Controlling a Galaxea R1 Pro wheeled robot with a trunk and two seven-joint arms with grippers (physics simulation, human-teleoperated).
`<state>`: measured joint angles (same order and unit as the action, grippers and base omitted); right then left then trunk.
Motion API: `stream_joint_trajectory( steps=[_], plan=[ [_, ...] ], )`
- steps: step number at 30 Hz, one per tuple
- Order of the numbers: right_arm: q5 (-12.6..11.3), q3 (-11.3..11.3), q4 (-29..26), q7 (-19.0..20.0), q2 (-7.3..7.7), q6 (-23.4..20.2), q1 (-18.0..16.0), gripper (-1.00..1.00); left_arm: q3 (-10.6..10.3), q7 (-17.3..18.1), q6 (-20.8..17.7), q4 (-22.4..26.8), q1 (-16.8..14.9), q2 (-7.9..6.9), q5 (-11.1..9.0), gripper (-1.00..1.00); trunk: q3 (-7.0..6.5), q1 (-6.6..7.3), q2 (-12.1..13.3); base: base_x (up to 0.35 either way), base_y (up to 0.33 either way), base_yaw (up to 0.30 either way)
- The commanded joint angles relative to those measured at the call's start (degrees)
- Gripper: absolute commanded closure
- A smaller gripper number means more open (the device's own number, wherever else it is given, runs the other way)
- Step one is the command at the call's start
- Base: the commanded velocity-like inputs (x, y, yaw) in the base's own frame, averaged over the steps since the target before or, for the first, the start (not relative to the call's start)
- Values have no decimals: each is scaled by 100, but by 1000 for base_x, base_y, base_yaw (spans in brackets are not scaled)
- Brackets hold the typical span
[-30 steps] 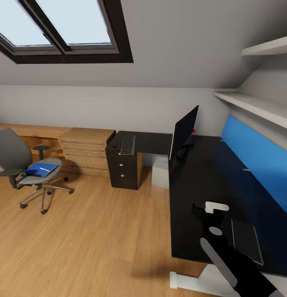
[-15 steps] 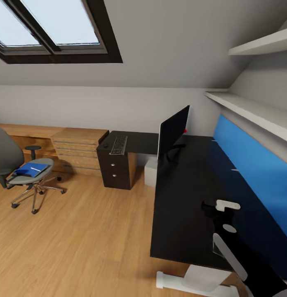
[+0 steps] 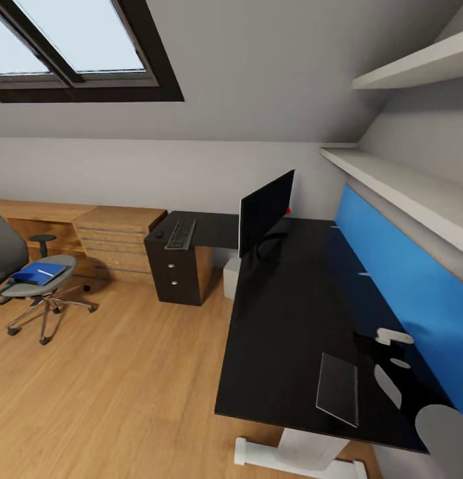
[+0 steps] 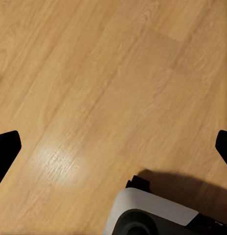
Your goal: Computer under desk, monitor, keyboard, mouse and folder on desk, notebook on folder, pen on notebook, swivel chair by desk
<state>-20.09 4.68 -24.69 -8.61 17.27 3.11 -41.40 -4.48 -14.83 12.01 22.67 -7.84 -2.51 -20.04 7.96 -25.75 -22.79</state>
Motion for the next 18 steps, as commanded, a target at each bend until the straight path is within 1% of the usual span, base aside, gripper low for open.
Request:
stream_joint_trajectory(
  steps=[1, 2, 4, 6, 9, 10, 13, 14, 18],
  plan=[
    [-7, 46, 158, 11, 4, 99, -72, -100, -47, -38, 20, 1, -3, -5, -42, -100, 12, -3, -13, 0, -34, 0],
    [67, 41, 369, 74, 1, 201, -163, -100, -46, -38, 22, 1, -4, -4, -42, -100, 12, -3, -13, 0, -21, 0],
    [128, 37, 560, 128, -2, 290, -242, -100, -45, -38, 27, 1, -4, -2, -41, -100, 12, -3, -13, 9, -14, 0],
    [163, 35, 664, 155, -6, 336, -282, -100, -48, -37, 54, 1, -5, 2, -36, -100, 12, -3, -13, 100, -24, 0],
    [184, 34, 732, 173, -19, 360, -307, -100, -51, -37, 152, 1, -5, 4, -30, -100, 12, -3, -13, 217, -76, 0],
    [188, 34, 765, 180, -72, 360, -319, -100, -59, -38, 256, 1, -5, 5, -24, -100, 12, -3, -13, 202, -121, 0],
    [189, 37, 773, 182, -143, 332, -321, -100, -69, -37, 283, 1, -4, 7, -16, -100, 12, -3, -13, 138, -86, 0],
    [189, 39, 776, 180, -198, 270, -323, -100, -73, -36, 293, 3, -3, 10, -12, -100, 12, -3, -13, 70, -43, 0],
    [183, 41, 777, 177, -286, 14, -324, -100, -74, -37, 303, 10, -4, 8, -10, -100, 12, -3, -13, 41, -26, 0]
  ],
)
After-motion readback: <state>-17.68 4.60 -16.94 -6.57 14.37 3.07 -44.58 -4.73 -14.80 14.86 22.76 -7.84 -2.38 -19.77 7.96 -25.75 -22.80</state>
